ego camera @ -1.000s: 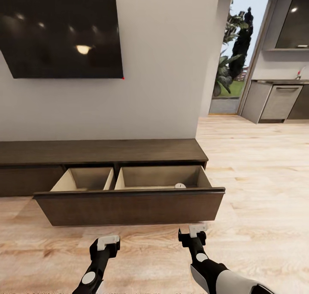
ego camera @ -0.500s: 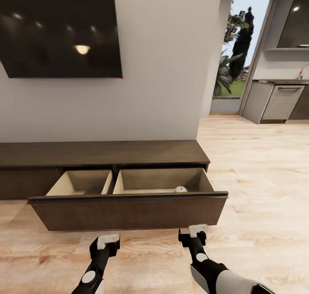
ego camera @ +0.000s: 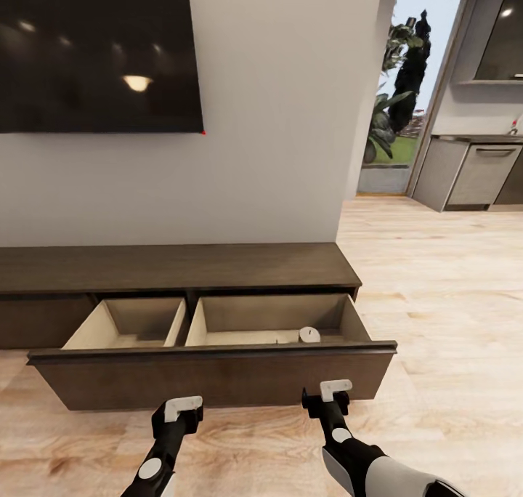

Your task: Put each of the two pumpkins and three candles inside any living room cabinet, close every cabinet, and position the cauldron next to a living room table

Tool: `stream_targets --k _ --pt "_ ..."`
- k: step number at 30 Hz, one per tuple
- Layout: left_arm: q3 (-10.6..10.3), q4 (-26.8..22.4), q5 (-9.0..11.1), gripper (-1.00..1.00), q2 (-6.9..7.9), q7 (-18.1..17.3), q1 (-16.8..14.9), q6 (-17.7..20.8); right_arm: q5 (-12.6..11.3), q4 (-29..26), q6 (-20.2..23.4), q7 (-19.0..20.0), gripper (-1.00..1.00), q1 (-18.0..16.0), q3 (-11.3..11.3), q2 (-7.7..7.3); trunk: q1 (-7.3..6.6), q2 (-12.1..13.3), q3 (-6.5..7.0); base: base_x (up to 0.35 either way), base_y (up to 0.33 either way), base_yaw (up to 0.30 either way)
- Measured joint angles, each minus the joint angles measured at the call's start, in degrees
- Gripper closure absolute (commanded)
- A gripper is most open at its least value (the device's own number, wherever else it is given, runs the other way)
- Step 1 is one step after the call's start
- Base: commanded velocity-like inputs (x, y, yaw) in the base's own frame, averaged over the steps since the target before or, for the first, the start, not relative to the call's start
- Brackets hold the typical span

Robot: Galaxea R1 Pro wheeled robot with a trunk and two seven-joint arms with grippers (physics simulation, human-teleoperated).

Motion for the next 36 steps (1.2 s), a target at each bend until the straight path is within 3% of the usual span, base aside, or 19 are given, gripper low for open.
stream_targets --k 6,11,16,18,26,31,36 --pt "0.0 -0.9 0.0 -1.0 -0.01 0.0 0.0 0.0 -0.1 0.0 0.1 0.0 -1.0 0.0 -0.1 0.0 0.0 0.0 0.0 0.002 0.0 0.0" --pt "-0.1 -1.8 0.0 -1.0 0.01 0.0 0.0 0.0 -0.4 0.0 0.3 -0.2 -1.0 0.0 -0.2 0.0 1.09 -2.0 -0.89 0.0 0.0 0.0" --pt "-0.2 -1.8 0.0 -1.0 0.07 0.0 0.0 0.0 -4.9 0.0 0.4 -0.2 -1.0 0.0 -0.2 0.0 1.23 -2.1 -2.0 0.0 0.0 0.0" --pt "-0.2 -1.8 0.0 -1.0 0.08 0.0 0.0 0.0 -5.5 0.0 0.4 -0.1 -1.0 0.0 -0.1 0.05 1.28 -2.1 -2.44 0.0 0.0 0.0" --pt "-0.2 -1.8 0.0 -1.0 0.08 0.0 0.0 0.0 -5.9 0.0 0.4 -0.1 -1.0 0.0 0.0 0.04 1.49 -2.2 -4.22 0.0 0.0 0.0" --pt "-0.4 -1.9 0.0 -1.0 0.02 0.0 0.0 0.0 -5.9 0.0 0.3 -0.1 -1.0 0.0 0.0 0.04 1.49 -2.2 -4.22 0.0 0.0 0.0" --pt "-1.8 -1.9 0.1 -1.0 -0.01 0.0 0.0 0.1 -5.9 0.0 0.3 -0.1 -1.0 0.0 0.0 0.05 1.46 -2.2 -4.22 0.132 0.0 0.0"
